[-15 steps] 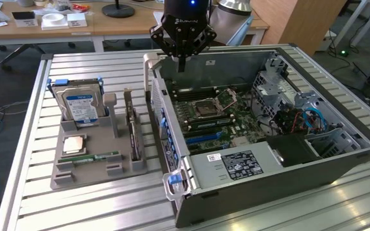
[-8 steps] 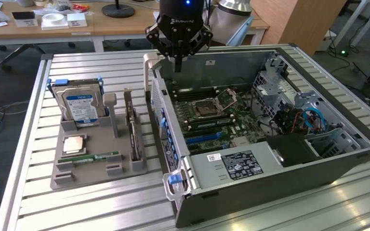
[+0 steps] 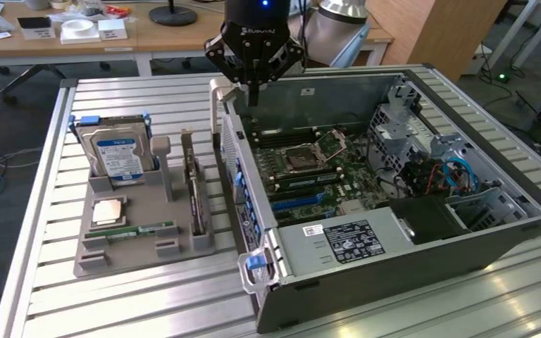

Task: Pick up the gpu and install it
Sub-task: 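Reach for the gpu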

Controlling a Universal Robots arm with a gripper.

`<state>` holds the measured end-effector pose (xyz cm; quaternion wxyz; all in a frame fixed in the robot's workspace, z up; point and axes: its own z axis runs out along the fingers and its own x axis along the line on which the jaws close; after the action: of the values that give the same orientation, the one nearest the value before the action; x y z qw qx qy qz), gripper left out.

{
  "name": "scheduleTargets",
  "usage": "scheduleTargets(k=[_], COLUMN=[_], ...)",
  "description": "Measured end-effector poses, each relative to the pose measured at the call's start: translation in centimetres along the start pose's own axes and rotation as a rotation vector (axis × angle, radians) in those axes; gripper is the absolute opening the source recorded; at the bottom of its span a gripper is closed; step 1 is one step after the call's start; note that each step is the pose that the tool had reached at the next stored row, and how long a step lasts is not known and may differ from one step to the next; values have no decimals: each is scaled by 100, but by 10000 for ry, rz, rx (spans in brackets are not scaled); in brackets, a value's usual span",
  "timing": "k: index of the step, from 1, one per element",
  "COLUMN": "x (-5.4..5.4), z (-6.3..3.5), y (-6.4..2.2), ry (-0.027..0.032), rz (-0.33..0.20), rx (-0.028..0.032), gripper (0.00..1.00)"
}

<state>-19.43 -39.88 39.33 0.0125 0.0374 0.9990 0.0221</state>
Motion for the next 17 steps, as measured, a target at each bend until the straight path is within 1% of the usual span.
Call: scheduleTargets(k=[17], x=[207], z=[-5], y=[-15], ry=[0], rz=[1], rx=[0], gripper=[11])
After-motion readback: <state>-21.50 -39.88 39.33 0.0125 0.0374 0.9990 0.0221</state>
